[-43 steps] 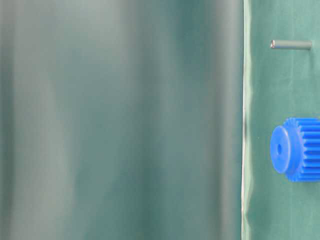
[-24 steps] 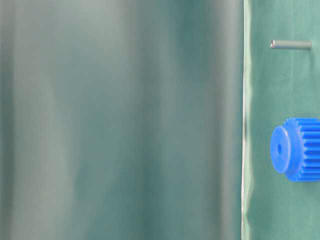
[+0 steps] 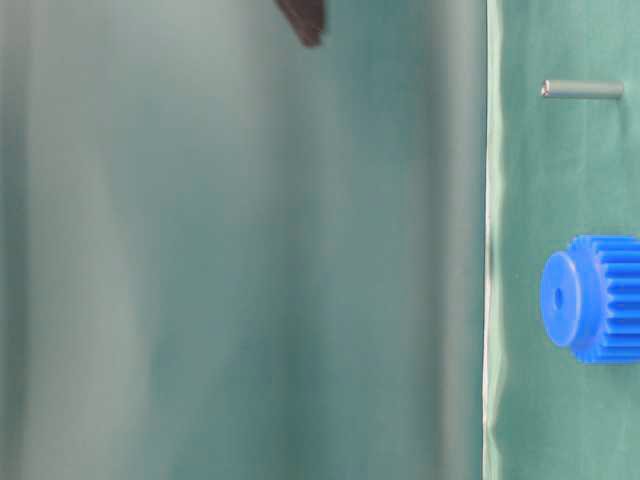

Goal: Insert the shaft placed at a random location into the center hole of the medium gear at another random location.
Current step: 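Move the right gripper left and lower it over the silver shaft, then close the right gripper on the silver shaft and lift it, then carry the shaft left with the right gripper over the blue gear's hole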

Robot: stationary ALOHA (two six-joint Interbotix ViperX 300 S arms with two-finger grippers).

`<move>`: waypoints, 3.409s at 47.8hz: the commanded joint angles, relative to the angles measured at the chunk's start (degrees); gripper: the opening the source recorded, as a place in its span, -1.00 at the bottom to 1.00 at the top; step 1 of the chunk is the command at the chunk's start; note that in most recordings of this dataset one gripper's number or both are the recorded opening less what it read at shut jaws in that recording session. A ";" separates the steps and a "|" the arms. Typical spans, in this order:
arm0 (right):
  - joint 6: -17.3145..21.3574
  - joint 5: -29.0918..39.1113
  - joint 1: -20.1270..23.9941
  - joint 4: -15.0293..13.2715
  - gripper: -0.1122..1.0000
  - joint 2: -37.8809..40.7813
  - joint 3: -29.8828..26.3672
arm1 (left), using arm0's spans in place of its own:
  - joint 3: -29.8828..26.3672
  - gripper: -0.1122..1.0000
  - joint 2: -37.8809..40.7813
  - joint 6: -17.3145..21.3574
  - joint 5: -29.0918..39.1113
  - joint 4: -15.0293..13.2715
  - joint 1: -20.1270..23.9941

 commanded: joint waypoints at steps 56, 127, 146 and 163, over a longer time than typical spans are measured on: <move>-0.88 -16.08 -2.02 3.43 0.33 32.34 -4.04 | -1.14 -0.80 0.44 0.00 2.20 0.18 -0.18; -1.23 3.08 -1.05 2.55 -0.55 19.60 -10.20 | -1.23 -0.80 0.53 0.00 2.46 0.09 -0.26; -1.14 3.16 -0.88 2.64 -0.55 21.01 -12.22 | -1.23 -0.80 0.53 -0.09 2.46 0.18 -0.18; -0.97 3.69 2.11 2.72 -0.55 26.46 -19.69 | -1.32 -0.80 0.44 -0.09 2.37 0.18 -0.18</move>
